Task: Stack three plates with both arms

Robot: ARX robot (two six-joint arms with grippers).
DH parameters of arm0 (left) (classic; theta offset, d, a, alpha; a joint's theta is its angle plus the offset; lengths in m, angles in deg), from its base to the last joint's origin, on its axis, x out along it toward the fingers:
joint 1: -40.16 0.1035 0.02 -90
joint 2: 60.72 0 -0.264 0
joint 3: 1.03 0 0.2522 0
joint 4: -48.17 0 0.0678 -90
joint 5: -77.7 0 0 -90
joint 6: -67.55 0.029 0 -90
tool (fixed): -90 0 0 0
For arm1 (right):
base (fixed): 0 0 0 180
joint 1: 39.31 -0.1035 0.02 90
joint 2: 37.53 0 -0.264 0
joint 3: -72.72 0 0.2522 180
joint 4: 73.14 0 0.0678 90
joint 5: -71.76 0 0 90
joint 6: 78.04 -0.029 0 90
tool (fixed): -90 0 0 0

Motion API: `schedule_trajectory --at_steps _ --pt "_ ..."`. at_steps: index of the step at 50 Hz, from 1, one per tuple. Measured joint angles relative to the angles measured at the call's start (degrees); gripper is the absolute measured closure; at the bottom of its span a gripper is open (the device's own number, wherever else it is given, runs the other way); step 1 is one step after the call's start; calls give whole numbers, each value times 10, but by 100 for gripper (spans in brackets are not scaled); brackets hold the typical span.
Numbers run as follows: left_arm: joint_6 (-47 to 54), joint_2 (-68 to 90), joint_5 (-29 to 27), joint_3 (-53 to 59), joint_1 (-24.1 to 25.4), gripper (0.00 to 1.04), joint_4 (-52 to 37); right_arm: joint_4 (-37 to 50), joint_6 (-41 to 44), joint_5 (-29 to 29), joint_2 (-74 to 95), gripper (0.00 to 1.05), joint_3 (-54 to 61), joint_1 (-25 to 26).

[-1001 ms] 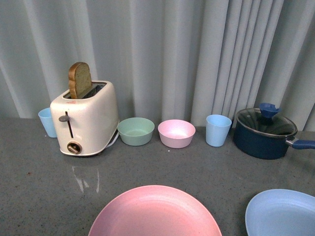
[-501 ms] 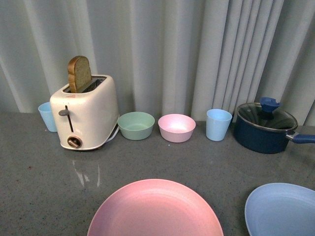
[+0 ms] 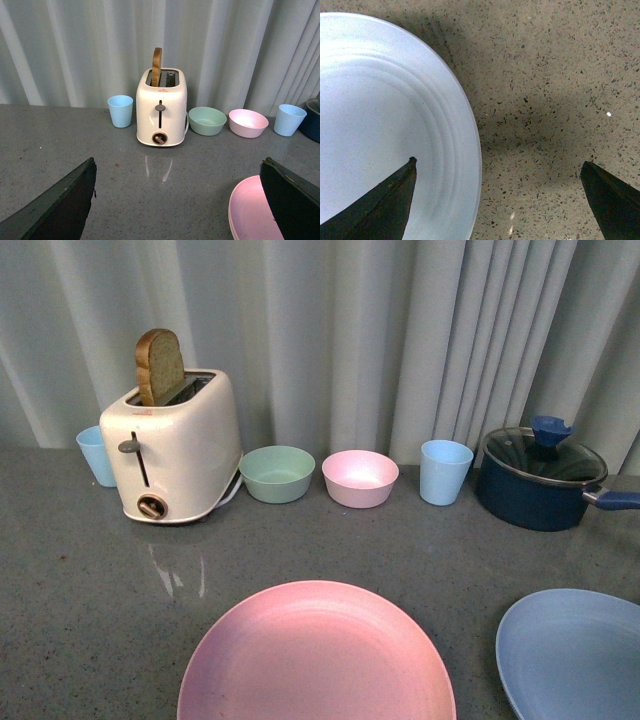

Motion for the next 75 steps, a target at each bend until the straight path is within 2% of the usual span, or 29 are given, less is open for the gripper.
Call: schedule_trajectory --at_steps 31,33,39,56,60,65,75 --pt "0 0 0 0 0 7 0 35 -26 17 98 8 -47 -57" --pt "0 0 0 0 0 7 0 38 -31 18 102 13 -49 -59" --pt "0 0 0 0 0 7 0 52 -33 23 116 36 -51 -64" --pt "0 0 0 0 0 7 0 68 -35 5 116 84 -38 -42" --pt "0 0 0 0 0 7 0 73 -41 -14 110 94 -34 -34" --pt "0 0 0 0 0 7 0 81 -50 -32 101 102 -28 -26" --pt "0 0 0 0 0 7 0 87 -61 -47 81 102 -11 -11"
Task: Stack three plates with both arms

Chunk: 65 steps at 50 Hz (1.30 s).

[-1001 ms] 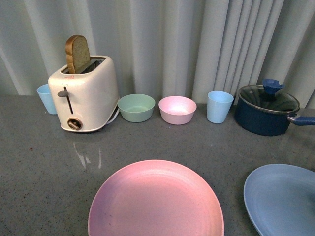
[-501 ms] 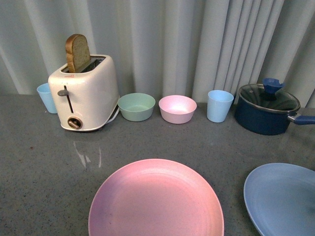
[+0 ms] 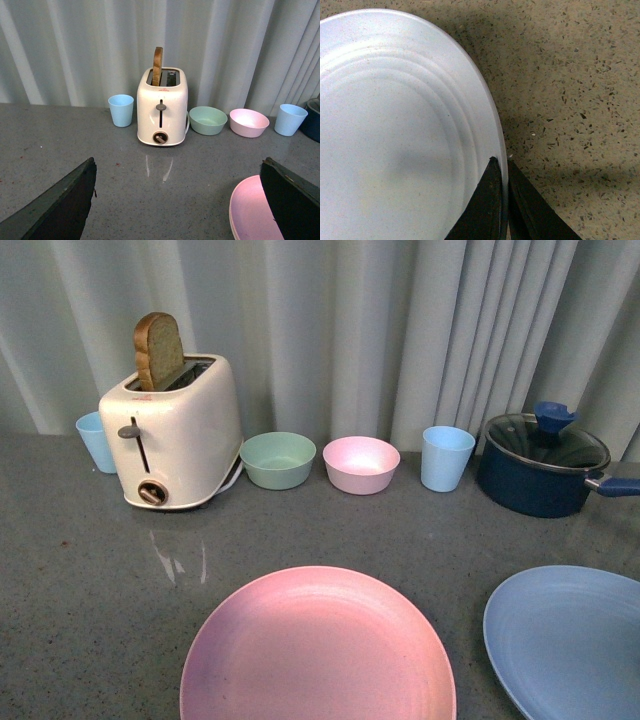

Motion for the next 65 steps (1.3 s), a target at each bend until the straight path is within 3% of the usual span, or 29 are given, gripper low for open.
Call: schedule_trajectory --at_steps 15,21,34,46,65 --pt "0 0 0 0 0 7 0 -22 -17 -81 -156 102 42 11" --pt "0 0 0 0 0 7 0 -24 -49 -109 -230 102 51 -62" --pt "0 0 0 0 0 7 0 -19 -100 -52 -182 102 -2 -250" --pt "0 0 0 0 0 7 0 -23 -116 -41 -104 102 -71 -356" --pt "0 0 0 0 0 7 0 -21 -125 -41 -74 102 -75 -384"
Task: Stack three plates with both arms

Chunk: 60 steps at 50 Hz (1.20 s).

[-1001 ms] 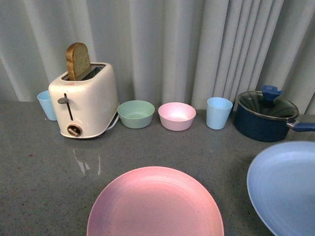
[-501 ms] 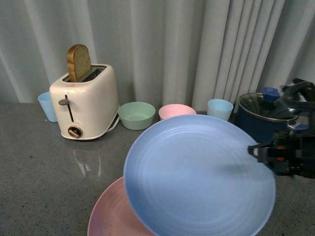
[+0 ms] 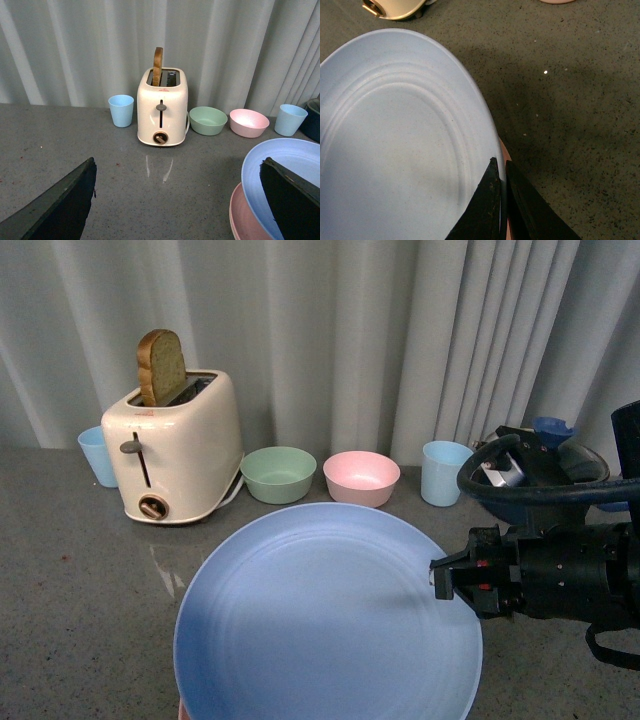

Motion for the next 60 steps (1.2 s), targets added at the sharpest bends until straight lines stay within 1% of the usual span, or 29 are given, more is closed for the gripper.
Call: schedule_trajectory --at_steps 10,27,31,33,34,35,38,39,42,43,48,49,51,52,54,57,58,60 --pt "0 0 0 0 0 7 0 7 0 -9 8 102 8 -6" --pt "0 0 0 0 0 7 0 -5 2 2 26 102 7 -10" --pt "0 0 0 0 0 7 0 -5 1 -5 29 91 7 -9" --pt "0 0 0 0 0 7 0 -4 0 -5 28 83 7 -8" --pt "0 0 0 0 0 7 0 -4 0 -5 28 82 7 -8" --pt "0 0 0 0 0 7 0 -2 -1 -11 28 76 7 -6" --pt "0 0 0 0 0 7 0 -1 -1 -13 23 66 7 -4" --pt "0 0 0 0 0 7 0 -1 -1 -13 19 61 7 -2" --pt "0 0 0 0 0 7 0 0 -1 -12 5 50 8 3" --pt "0 0 0 0 0 7 0 2 -1 -12 2 48 9 3" --pt "0 0 0 0 0 7 0 8 -5 11 -30 32 16 20" --pt "0 0 0 0 0 7 0 8 -5 13 -33 30 17 22" --pt "0 0 0 0 0 7 0 10 -8 18 -45 22 17 29" --pt "0 0 0 0 0 7 0 10 -9 18 -46 20 17 30" --pt "0 0 0 0 0 7 0 11 -9 20 -49 13 17 33" --pt "0 0 0 0 0 7 0 11 -12 20 -49 6 17 35" --pt "0 0 0 0 0 7 0 10 -13 20 -48 6 18 36" --pt "0 0 0 0 0 7 0 43 -6 53 -39 9 26 31"
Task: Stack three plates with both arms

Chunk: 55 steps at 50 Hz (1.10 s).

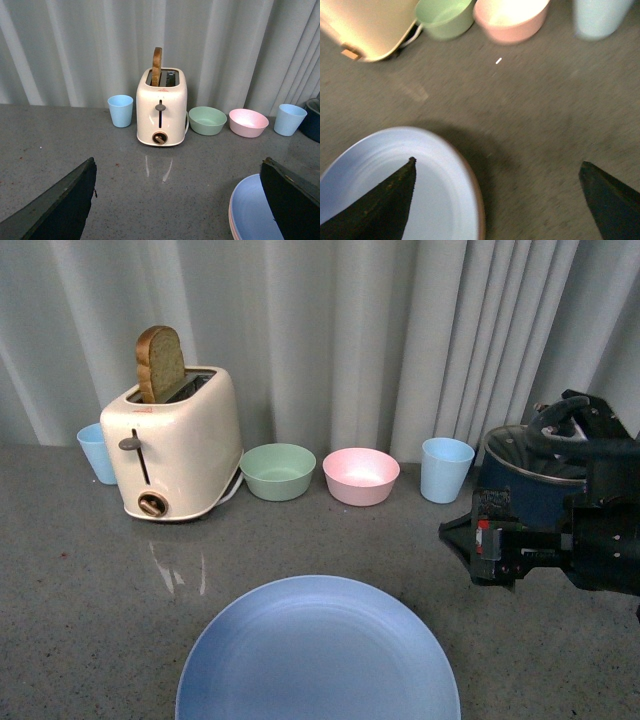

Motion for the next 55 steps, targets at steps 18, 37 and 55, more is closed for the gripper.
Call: schedule_trajectory --at_steps 18,37,55 --pt "0 0 0 0 0 7 0 438 82 232 -94 73 227 28" --pt "0 0 0 0 0 7 0 354 85 199 -269 102 330 60" --pt "0 0 0 0 0 7 0 146 85 153 -524 102 372 105"
